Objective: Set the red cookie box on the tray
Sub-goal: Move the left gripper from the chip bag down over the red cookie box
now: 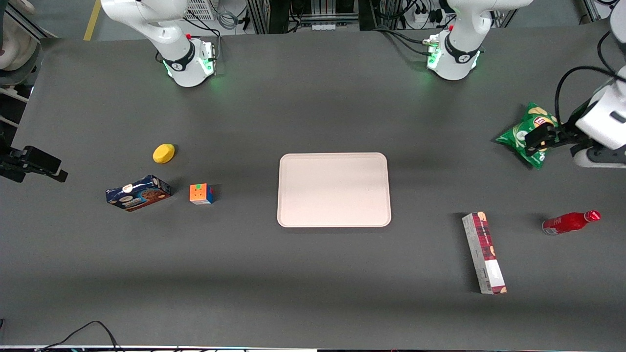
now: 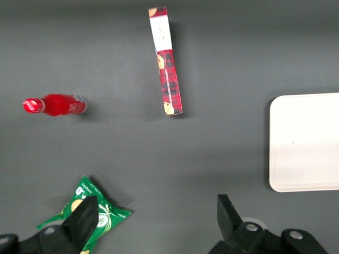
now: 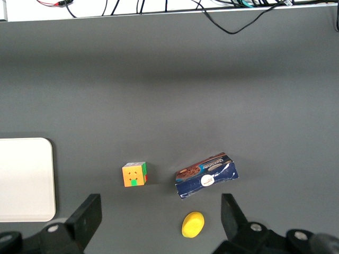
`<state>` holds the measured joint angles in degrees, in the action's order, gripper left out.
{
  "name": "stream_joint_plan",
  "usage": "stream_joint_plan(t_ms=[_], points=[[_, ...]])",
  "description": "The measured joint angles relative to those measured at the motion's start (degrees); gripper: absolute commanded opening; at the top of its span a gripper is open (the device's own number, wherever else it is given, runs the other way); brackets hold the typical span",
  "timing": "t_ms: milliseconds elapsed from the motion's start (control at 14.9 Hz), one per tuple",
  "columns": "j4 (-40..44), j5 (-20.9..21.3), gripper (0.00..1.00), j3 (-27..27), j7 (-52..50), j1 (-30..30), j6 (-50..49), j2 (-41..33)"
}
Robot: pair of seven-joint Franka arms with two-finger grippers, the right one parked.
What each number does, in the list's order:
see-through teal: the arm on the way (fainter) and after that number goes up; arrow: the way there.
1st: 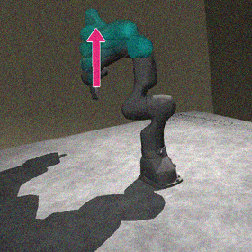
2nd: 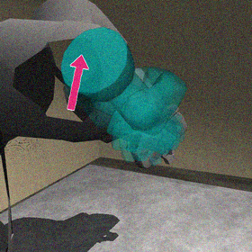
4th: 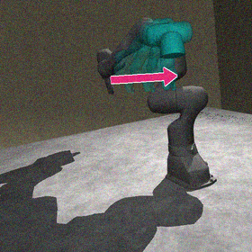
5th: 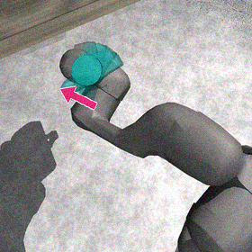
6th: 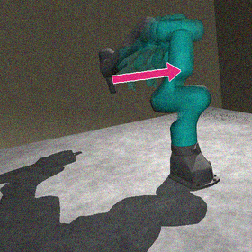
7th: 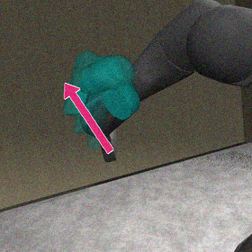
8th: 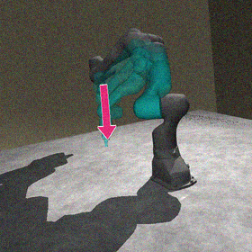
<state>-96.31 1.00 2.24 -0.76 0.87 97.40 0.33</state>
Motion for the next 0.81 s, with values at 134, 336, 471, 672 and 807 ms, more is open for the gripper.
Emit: stream_joint_plan(t_ms=[134,336,471,672,807], points=[[-0.1,0.0,1.0,0.0,-0.1,0.4,2.4,3.1],[-0.4,0.0,1.0,-0.2,-0.3,0.5,10.3,10.3],[-0.4,-0.1,1.0,-0.3,-1.2,0.5,15.4,15.5],[-0.3,-0.1,1.0,-0.4,-1.7,0.5,21.9,21.9],[-0.3,-0.1,1.0,-0.4,-1.9,0.5,24.9,25.2]])
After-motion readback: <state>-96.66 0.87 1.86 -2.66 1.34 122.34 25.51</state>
